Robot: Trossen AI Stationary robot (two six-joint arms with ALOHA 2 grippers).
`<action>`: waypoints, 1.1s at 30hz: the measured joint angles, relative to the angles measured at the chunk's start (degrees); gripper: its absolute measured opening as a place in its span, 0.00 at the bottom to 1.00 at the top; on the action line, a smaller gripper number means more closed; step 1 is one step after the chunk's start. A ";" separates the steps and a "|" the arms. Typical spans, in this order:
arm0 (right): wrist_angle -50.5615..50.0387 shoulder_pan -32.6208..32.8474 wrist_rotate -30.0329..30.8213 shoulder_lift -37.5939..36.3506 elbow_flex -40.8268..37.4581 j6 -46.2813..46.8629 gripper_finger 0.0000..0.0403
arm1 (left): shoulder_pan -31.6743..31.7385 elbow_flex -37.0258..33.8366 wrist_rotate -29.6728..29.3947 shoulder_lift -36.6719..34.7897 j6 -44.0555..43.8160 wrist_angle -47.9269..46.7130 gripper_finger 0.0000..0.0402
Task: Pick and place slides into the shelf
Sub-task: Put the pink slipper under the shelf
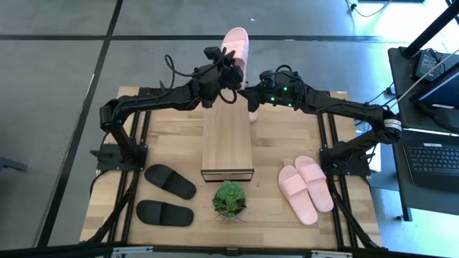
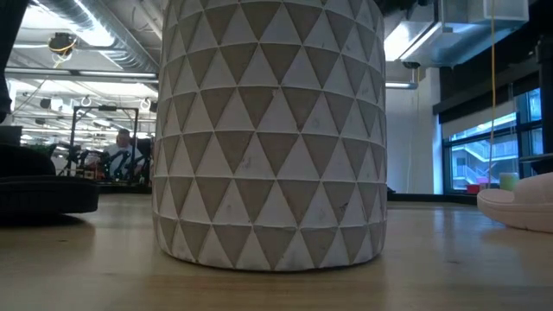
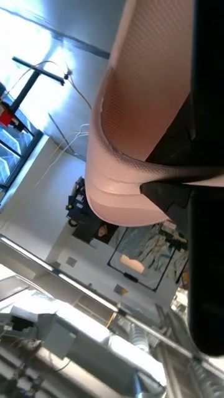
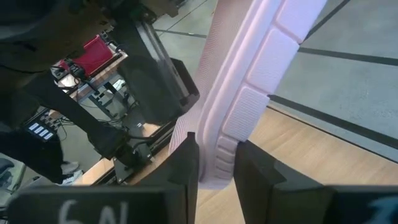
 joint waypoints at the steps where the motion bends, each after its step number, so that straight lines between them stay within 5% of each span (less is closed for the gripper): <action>1: 0.02 0.00 0.00 0.00 0.00 0.00 0.20 | -0.12 0.00 0.01 0.00 -0.88 -0.02 0.09; 11: 0.04 -0.81 -0.24 -0.02 0.00 1.14 0.20 | -2.89 0.00 -1.28 -0.01 -3.56 -1.20 0.40; 18: -0.27 -2.73 -0.55 -0.02 -0.09 1.20 0.20 | -5.45 0.04 -6.73 -0.58 -10.92 -12.17 0.46; 25: -0.06 -5.20 -0.63 -0.13 -0.02 1.25 0.20 | -8.63 -0.04 -1.69 -4.32 -25.66 -29.02 0.47; 29: -2.79 -7.33 -5.95 -0.42 -0.02 0.13 0.20 | -9.61 -0.04 1.03 -7.98 -35.03 -39.60 0.47; 33: -8.14 -10.97 -13.89 -2.12 -0.02 -0.50 0.20 | -9.12 -0.02 11.14 -13.47 -45.13 -50.03 0.47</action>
